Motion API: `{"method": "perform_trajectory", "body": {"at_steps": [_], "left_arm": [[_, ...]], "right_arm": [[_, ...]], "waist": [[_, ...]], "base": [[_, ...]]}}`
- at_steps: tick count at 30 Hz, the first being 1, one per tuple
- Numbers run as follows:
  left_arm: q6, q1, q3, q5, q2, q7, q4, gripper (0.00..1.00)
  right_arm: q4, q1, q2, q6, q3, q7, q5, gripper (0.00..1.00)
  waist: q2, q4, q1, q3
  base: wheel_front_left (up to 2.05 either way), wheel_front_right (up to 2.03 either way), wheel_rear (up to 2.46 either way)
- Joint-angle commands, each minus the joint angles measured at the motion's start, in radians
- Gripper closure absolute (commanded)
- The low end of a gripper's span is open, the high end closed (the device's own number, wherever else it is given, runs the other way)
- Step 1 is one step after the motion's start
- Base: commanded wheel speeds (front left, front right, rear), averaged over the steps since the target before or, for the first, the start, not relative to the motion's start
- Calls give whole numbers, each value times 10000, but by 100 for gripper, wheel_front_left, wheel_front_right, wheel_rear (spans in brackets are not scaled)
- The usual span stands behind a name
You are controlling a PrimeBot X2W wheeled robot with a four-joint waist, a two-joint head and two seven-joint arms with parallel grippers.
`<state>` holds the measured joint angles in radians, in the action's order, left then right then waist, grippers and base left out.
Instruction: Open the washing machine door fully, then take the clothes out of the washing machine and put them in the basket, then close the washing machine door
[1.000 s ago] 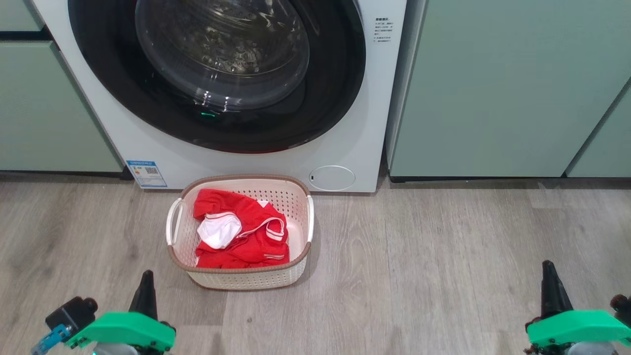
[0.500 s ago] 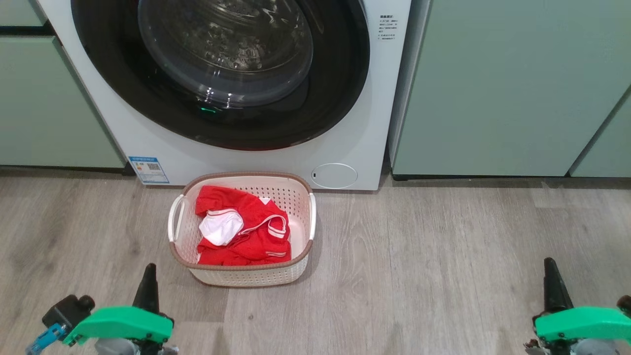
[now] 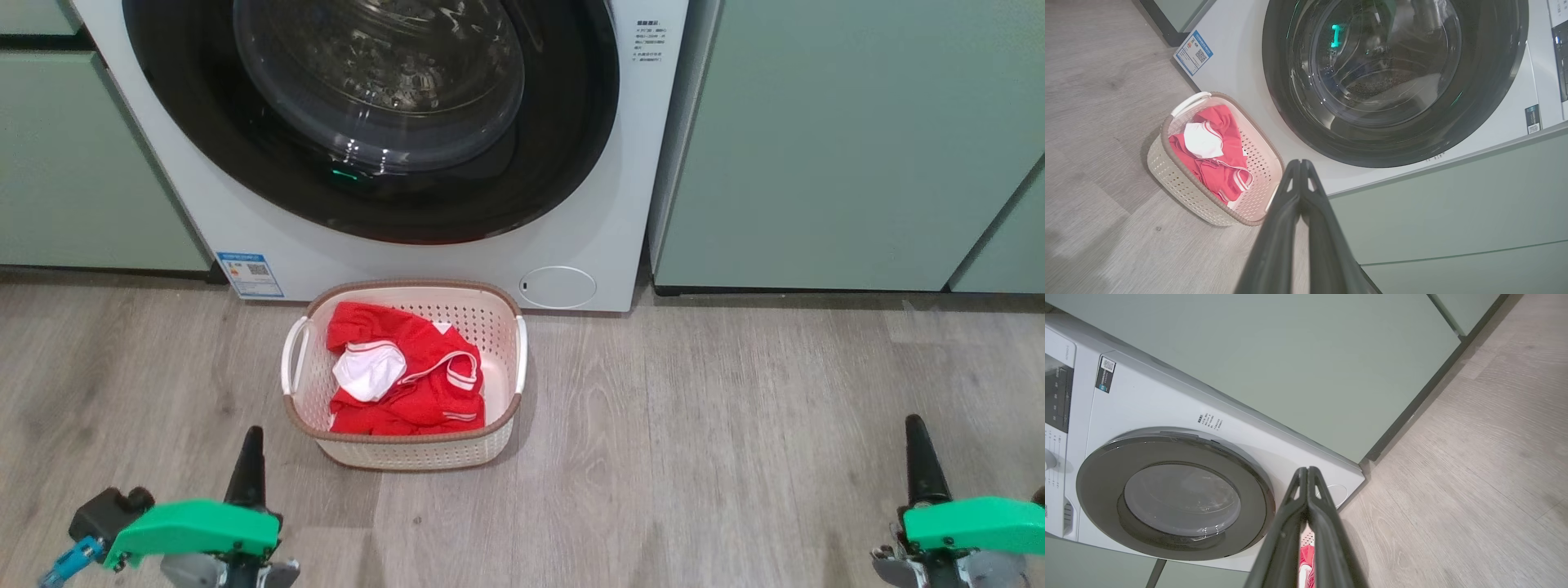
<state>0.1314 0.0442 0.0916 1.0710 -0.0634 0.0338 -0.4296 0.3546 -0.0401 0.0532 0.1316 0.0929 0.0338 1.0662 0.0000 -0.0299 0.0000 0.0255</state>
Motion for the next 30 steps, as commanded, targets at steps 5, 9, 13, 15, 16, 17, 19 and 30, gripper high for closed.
{"method": "perform_trajectory", "body": {"at_steps": [5,9,13,15,16,17,19,30], "left_arm": [[-4,565,209,750,-59,-205,571,100],[-5,572,211,1177,-42,-322,689,100],[-5,579,212,1605,-24,-440,807,100],[-5,580,212,1712,-20,-469,836,100],[-5,582,213,1819,-15,-498,866,100],[-5,584,213,1922,-11,-527,894,100],[-5,587,214,2136,-2,-585,953,100],[-6,605,218,3312,46,-908,1277,100]], "right_arm": [[-469,-481,17,-6,-42,-200,766,100],[-527,-499,13,-6,-19,-318,1197,100],[-585,-518,8,-7,5,-435,1627,100],[-600,-522,7,-7,10,-465,1735,100],[-614,-527,6,-7,16,-494,1843,100],[-629,-531,5,-7,22,-523,1947,100],[-658,-540,3,-7,34,-582,2162,100],[-818,-590,-9,-8,99,-905,3346,100]], "waist": [[0,36,0,-34],[0,60,0,-57],[0,84,0,-81],[0,90,0,-86],[0,96,0,-92],[0,102,0,-98],[0,115,0,-110],[0,181,0,-174]], "base": [[0,0,0],[0,0,0],[0,0,0],[0,0,0],[0,0,0],[0,0,0],[0,0,0],[0,0,0]]}}
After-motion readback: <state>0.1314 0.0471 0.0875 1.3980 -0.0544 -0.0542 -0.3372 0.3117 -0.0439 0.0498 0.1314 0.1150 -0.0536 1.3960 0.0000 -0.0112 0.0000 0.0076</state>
